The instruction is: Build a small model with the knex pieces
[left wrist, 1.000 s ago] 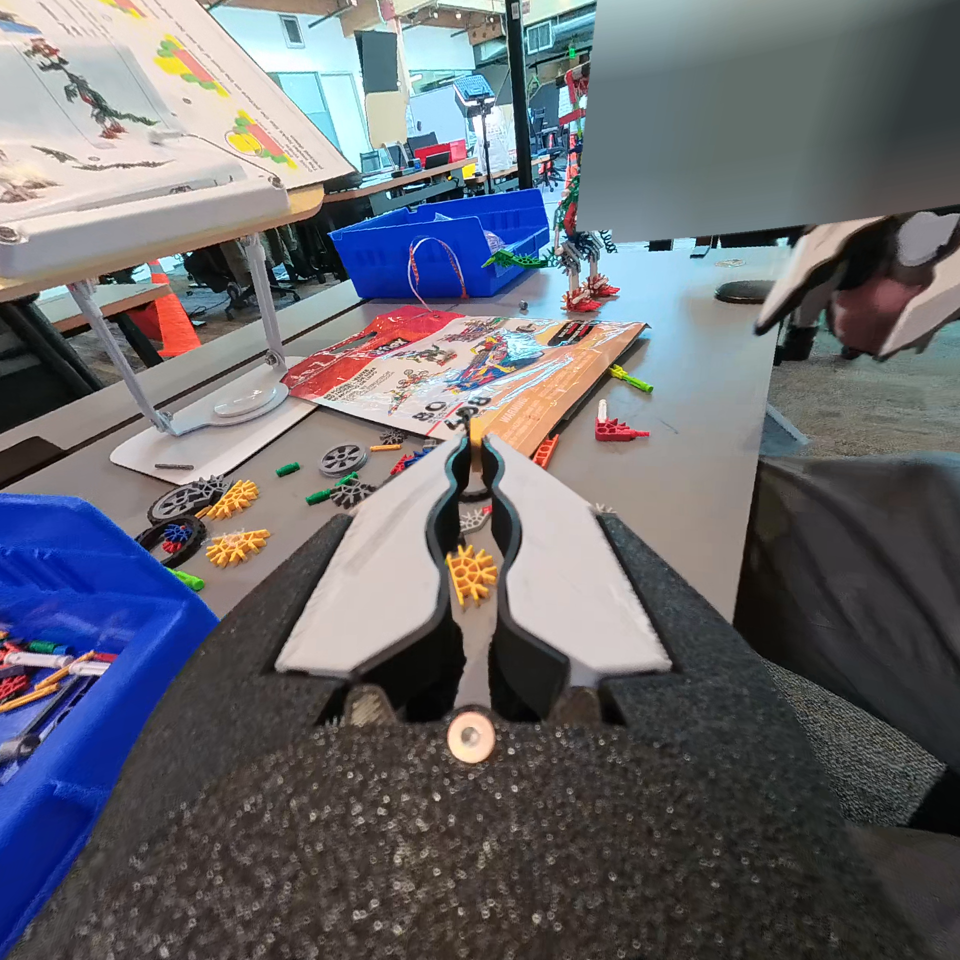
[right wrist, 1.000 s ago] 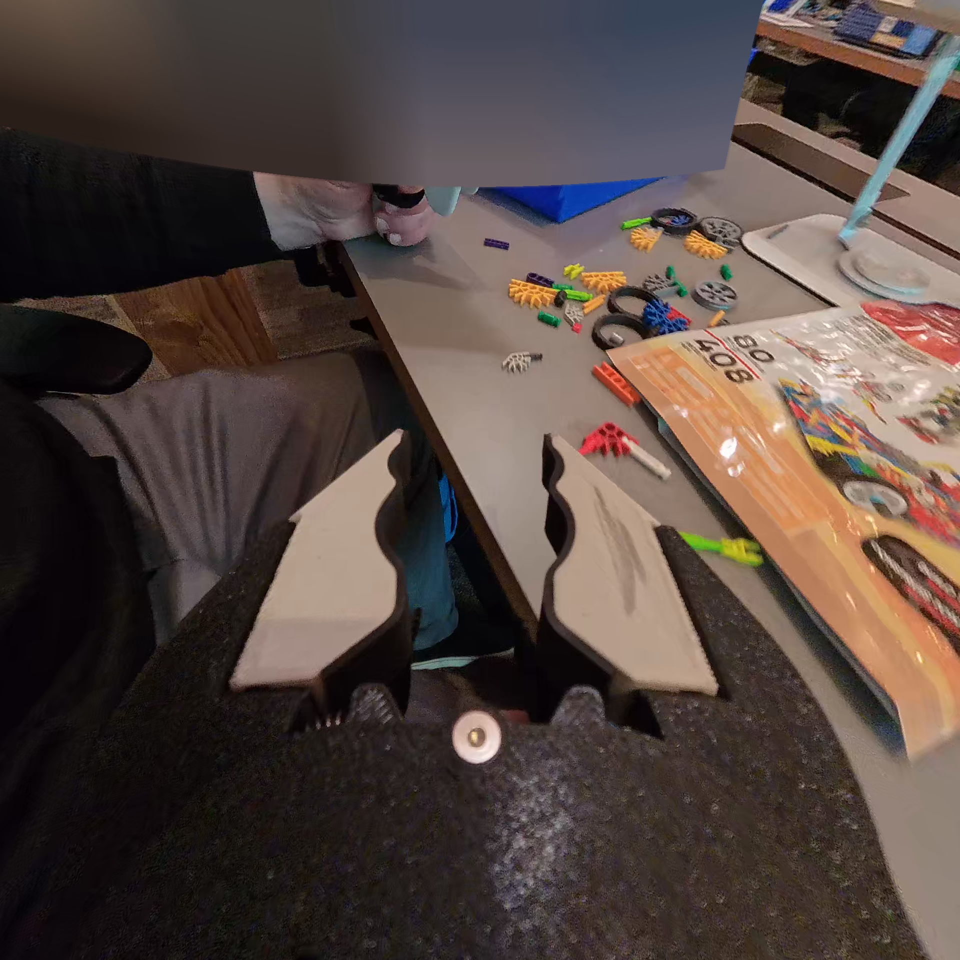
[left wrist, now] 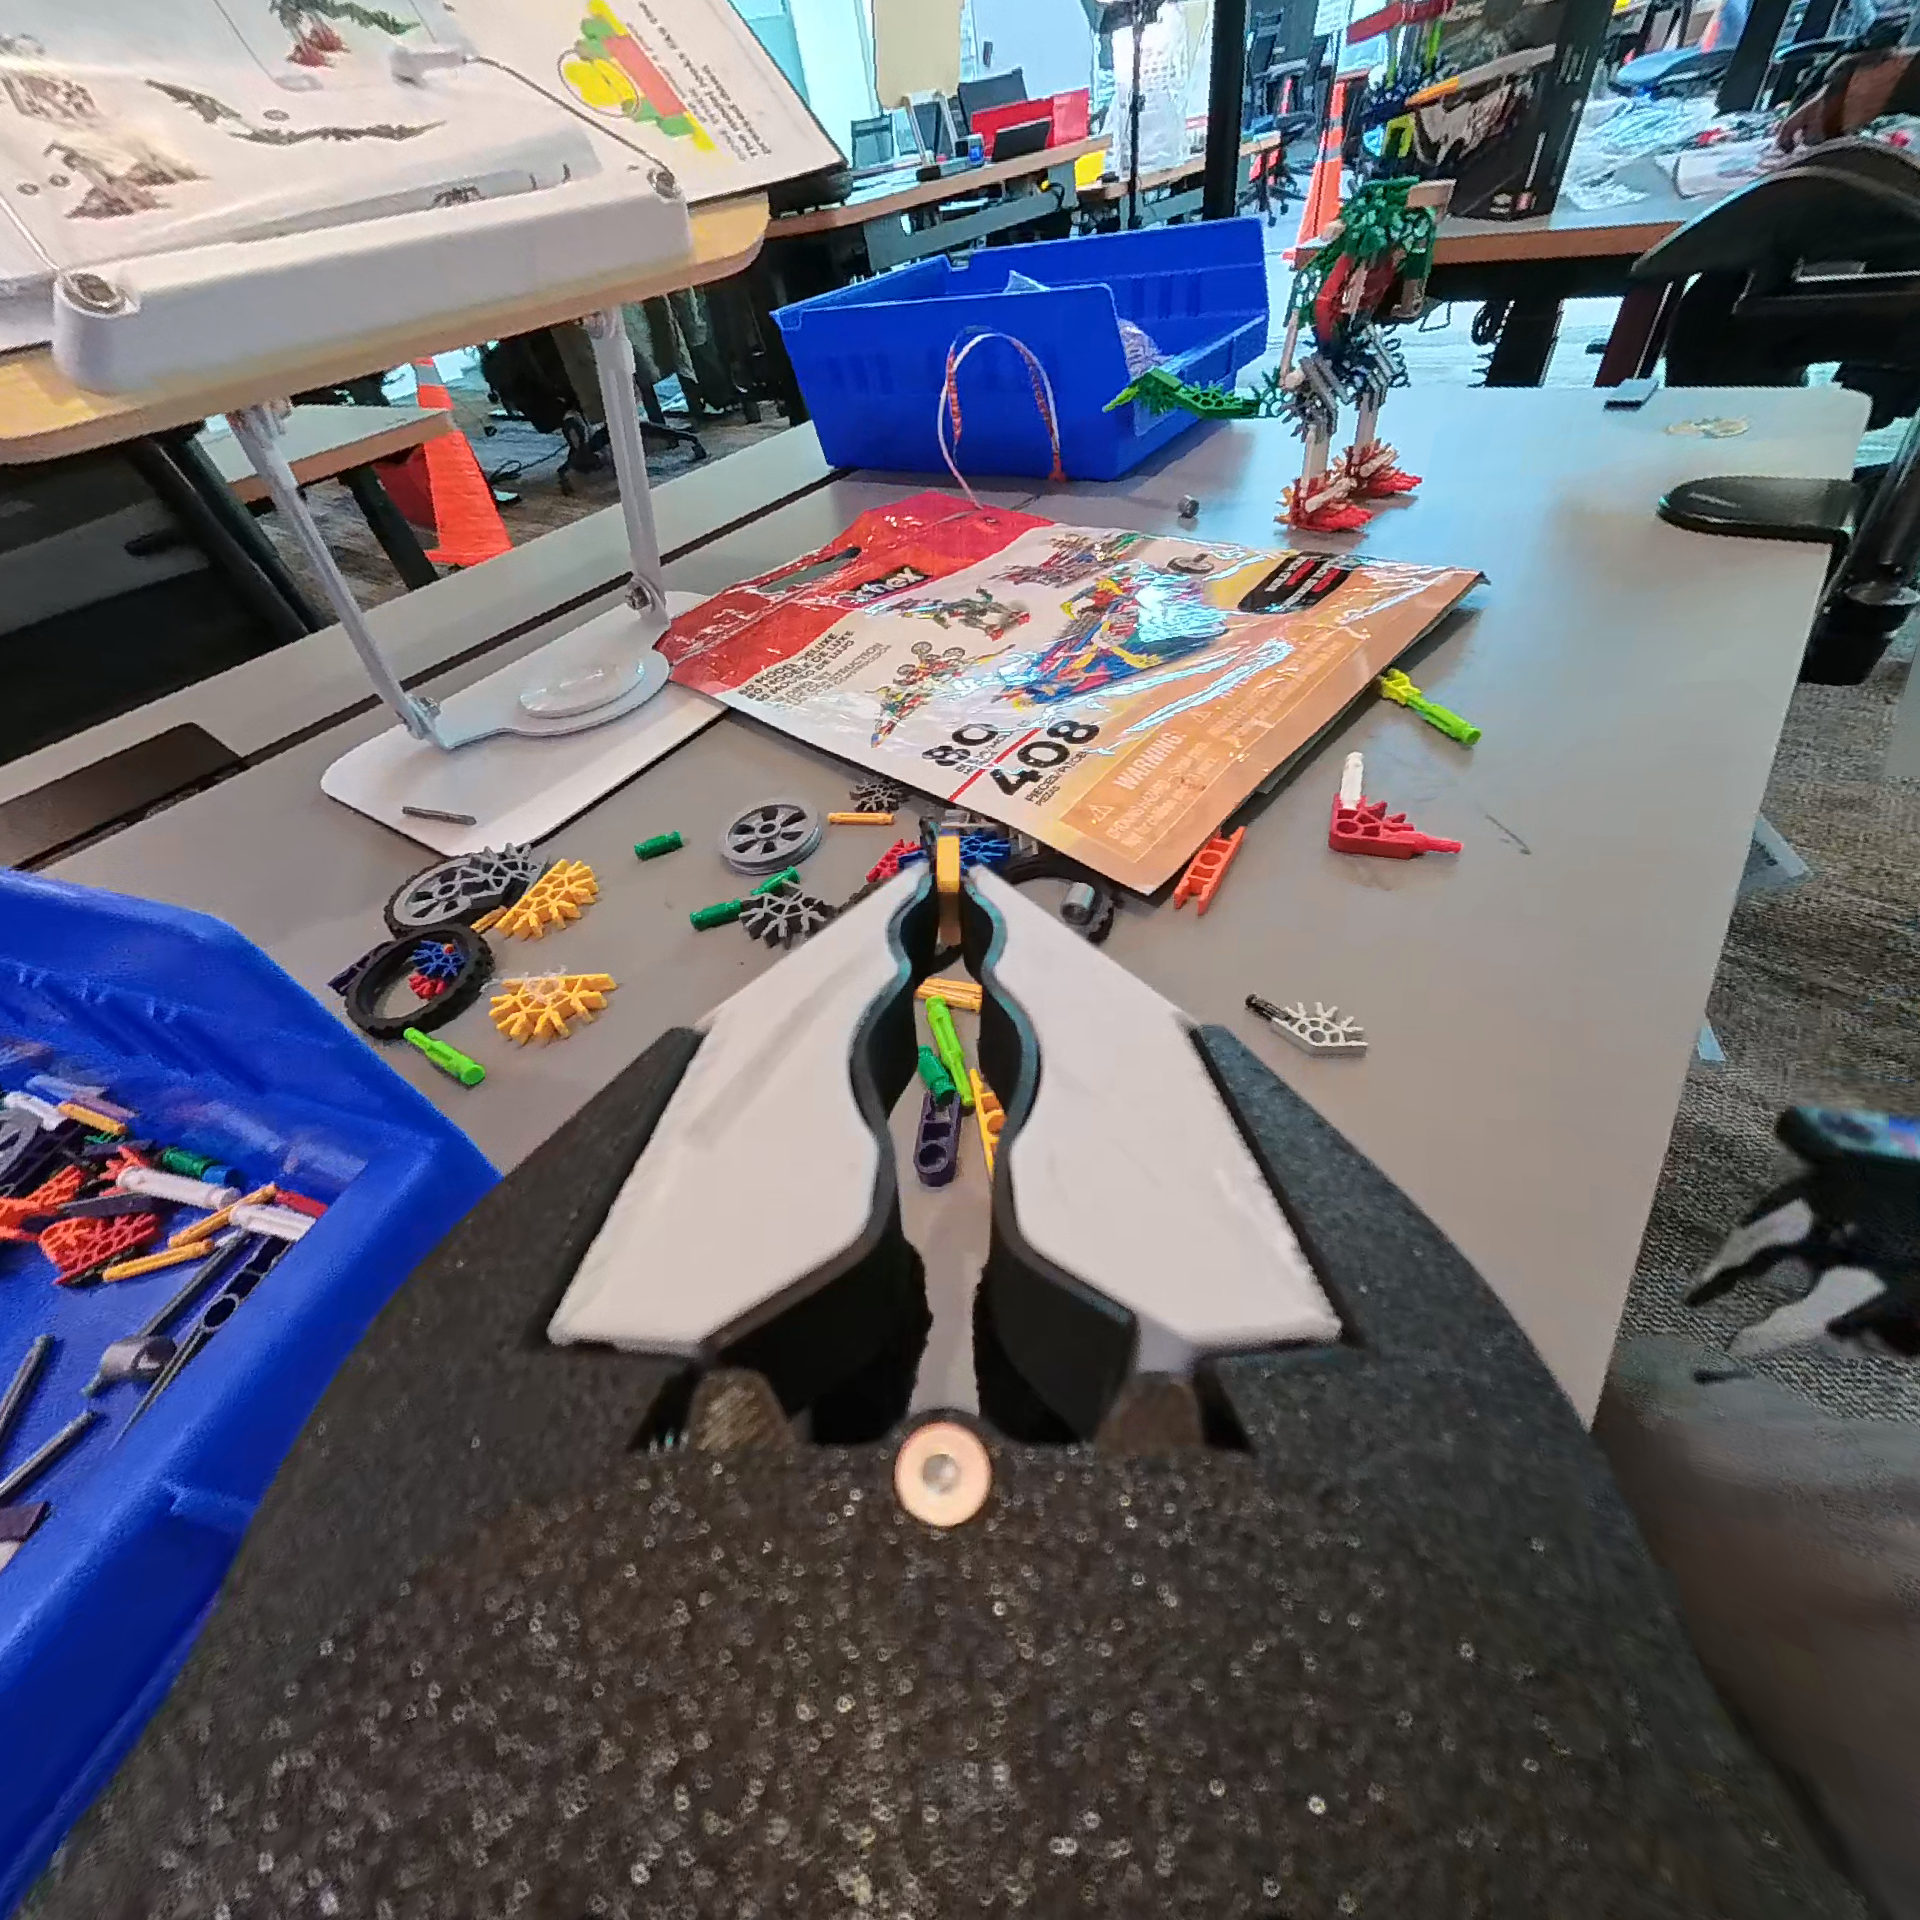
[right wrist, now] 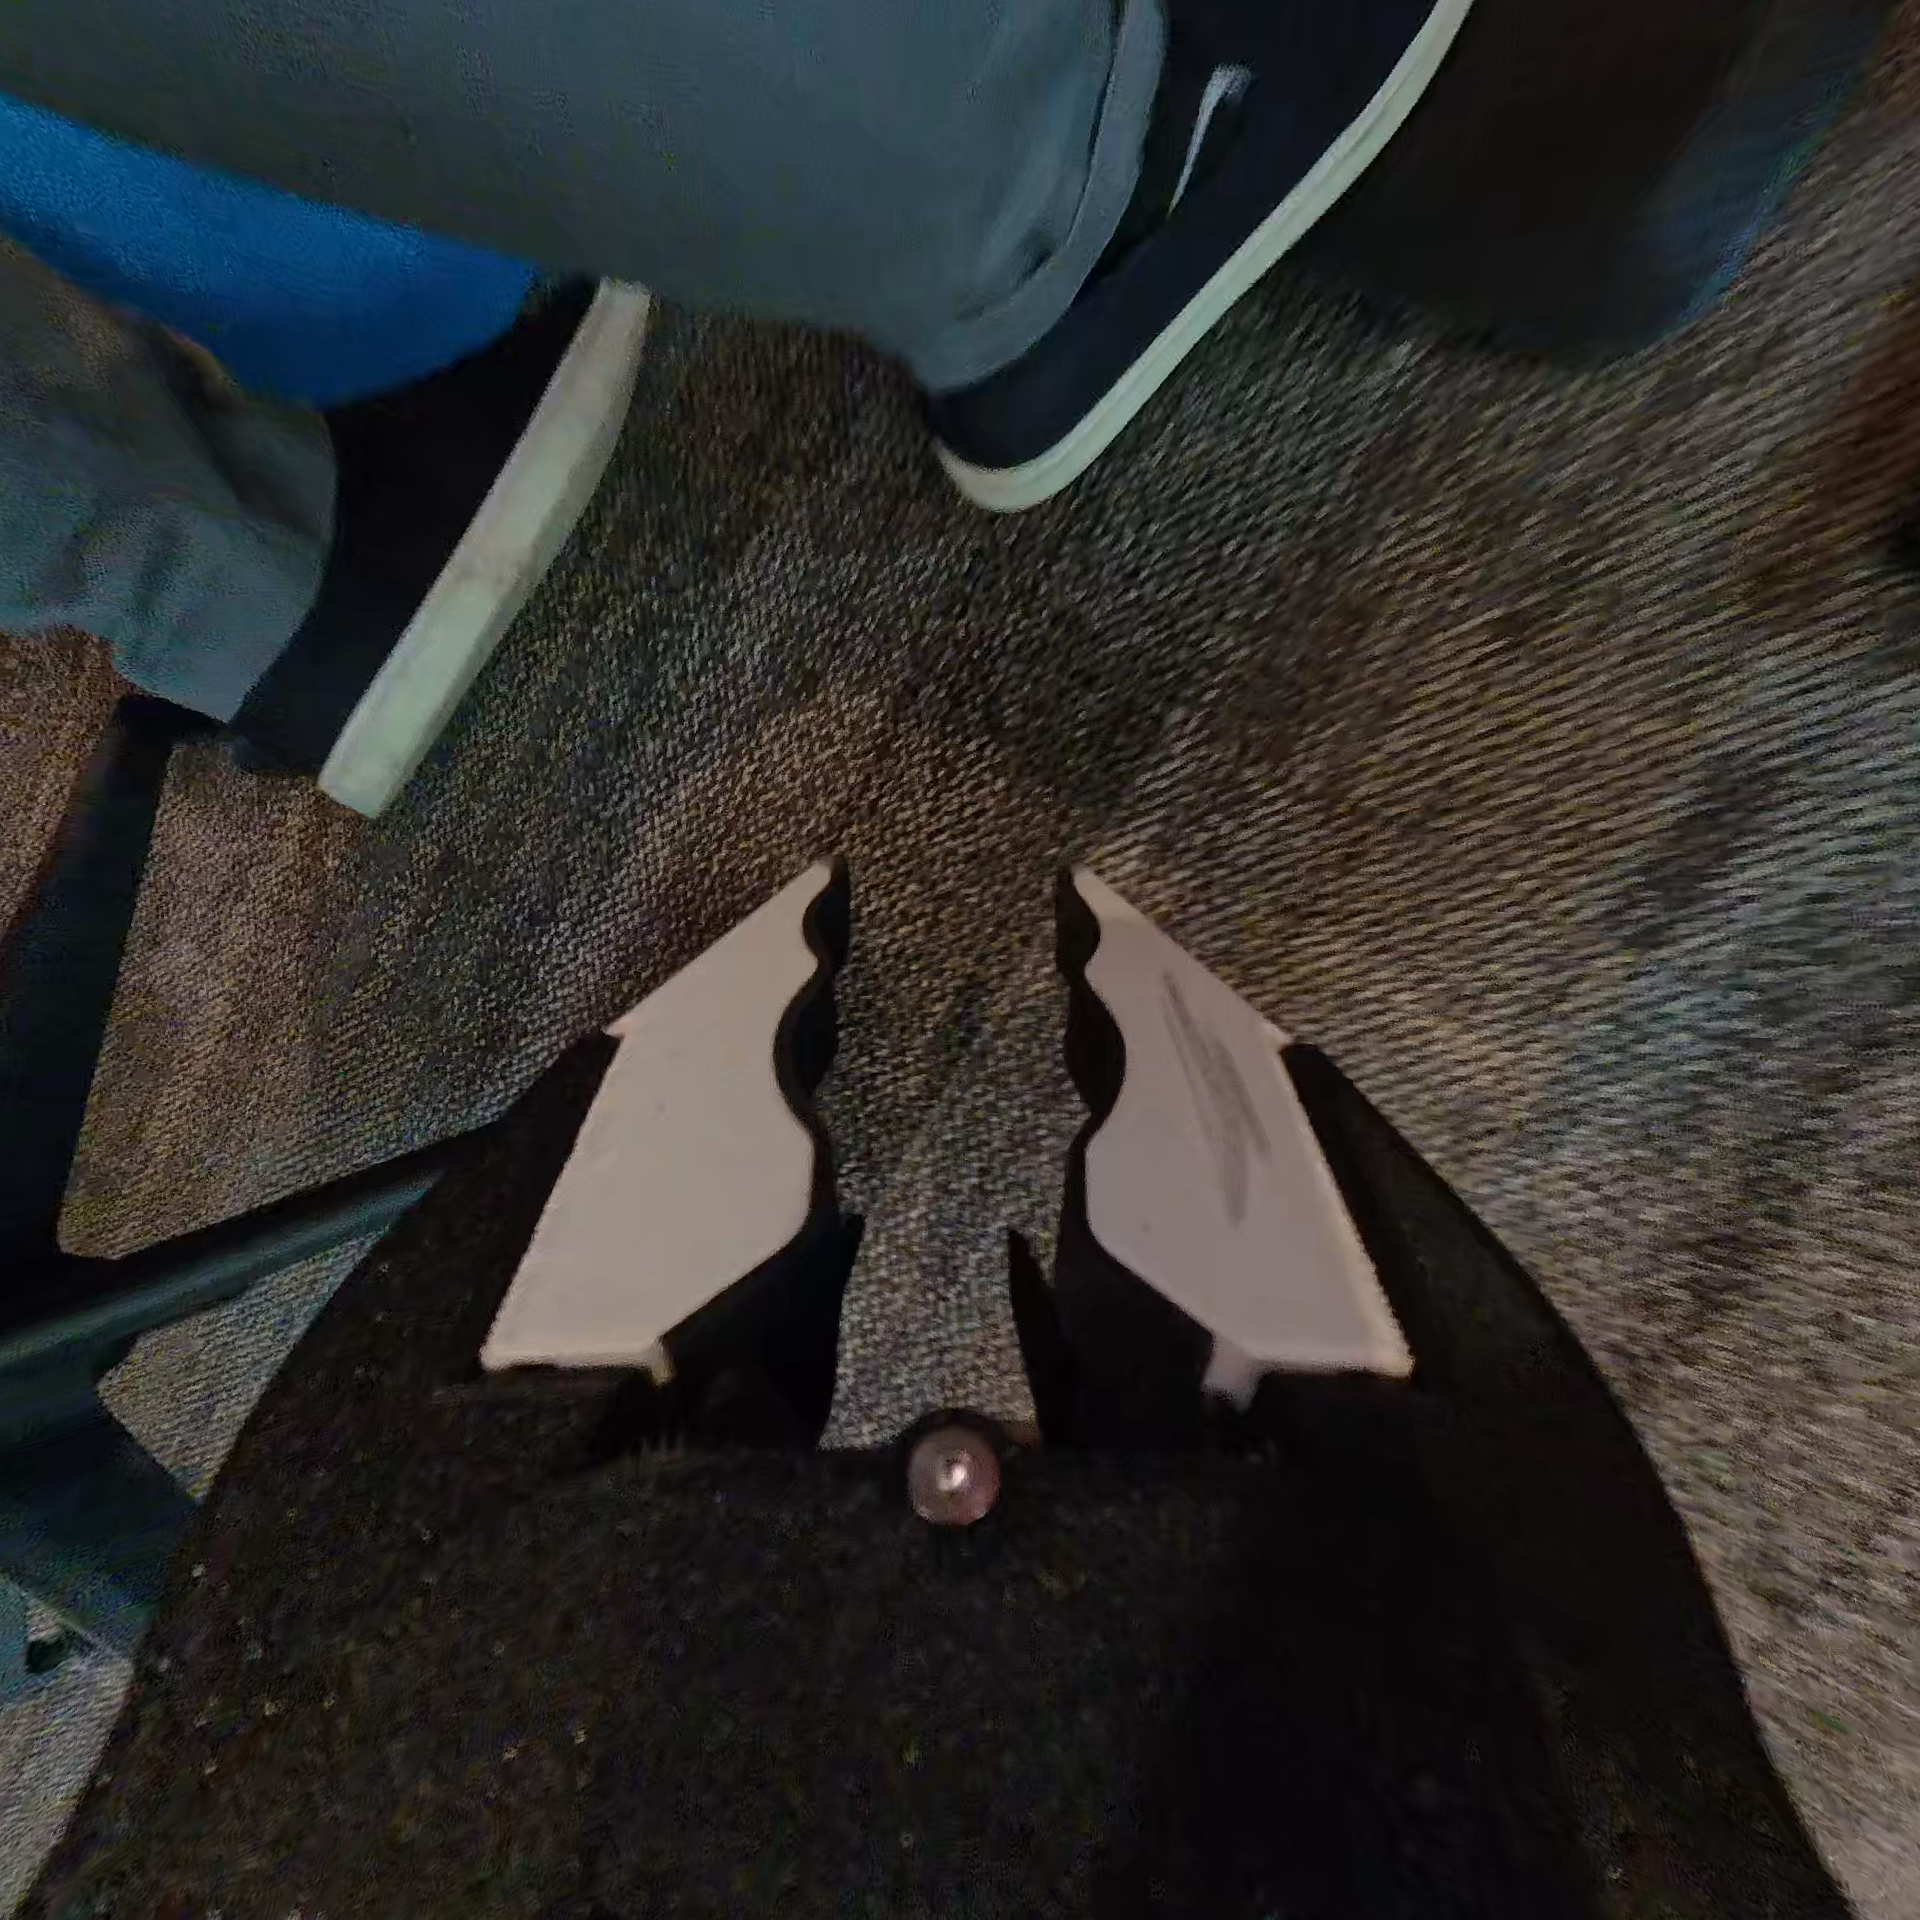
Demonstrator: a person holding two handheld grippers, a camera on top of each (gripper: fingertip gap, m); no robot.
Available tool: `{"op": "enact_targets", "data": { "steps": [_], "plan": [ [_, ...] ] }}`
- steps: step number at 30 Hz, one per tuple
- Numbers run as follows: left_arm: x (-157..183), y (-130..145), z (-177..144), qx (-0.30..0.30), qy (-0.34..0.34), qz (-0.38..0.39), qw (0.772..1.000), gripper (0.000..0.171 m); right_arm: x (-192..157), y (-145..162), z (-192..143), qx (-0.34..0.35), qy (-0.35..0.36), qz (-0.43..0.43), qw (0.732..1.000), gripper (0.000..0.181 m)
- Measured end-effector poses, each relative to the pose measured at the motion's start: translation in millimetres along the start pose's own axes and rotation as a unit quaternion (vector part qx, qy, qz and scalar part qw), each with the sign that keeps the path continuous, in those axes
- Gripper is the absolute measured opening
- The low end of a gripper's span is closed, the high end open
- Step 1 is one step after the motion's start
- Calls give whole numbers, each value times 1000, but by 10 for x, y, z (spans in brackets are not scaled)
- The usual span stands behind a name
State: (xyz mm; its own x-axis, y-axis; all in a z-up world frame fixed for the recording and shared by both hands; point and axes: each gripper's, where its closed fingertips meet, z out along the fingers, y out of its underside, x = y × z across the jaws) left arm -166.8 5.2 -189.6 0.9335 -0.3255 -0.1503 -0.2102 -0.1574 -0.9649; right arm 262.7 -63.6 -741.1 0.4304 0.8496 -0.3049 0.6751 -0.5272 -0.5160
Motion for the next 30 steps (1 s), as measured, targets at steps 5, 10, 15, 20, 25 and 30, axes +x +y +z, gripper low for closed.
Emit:
{"op": "enact_targets", "data": {
  "steps": [5, 10, 15, 20, 25, 30],
  "plan": [
    [1, -4, -3, 2, -3, 4, 1000, 0, -402, 331, 544, -24, -42, 45, 998, 35],
    [11, -51, -39, 21, -3, 10, 1000, 0, -599, 338, 332, 8, -43, 109, 993, 35],
    [22, -76, -61, 32, 0, 11, 999, 1, -576, 630, 39, 5, -17, 165, 986, 34],
    [23, -83, -65, 34, 0, 12, 999, 0, -564, 1099, -253, -5, 25, 219, 975, 35],
    [16, -75, -56, 31, -13, 23, 999, 1, -692, 1590, -344, -30, 41, 243, 969, 35],
    [14, -52, -29, 22, -29, 43, 998, 1, -891, 1960, -231, -64, 37, 261, 963, 35]
  ]
}}
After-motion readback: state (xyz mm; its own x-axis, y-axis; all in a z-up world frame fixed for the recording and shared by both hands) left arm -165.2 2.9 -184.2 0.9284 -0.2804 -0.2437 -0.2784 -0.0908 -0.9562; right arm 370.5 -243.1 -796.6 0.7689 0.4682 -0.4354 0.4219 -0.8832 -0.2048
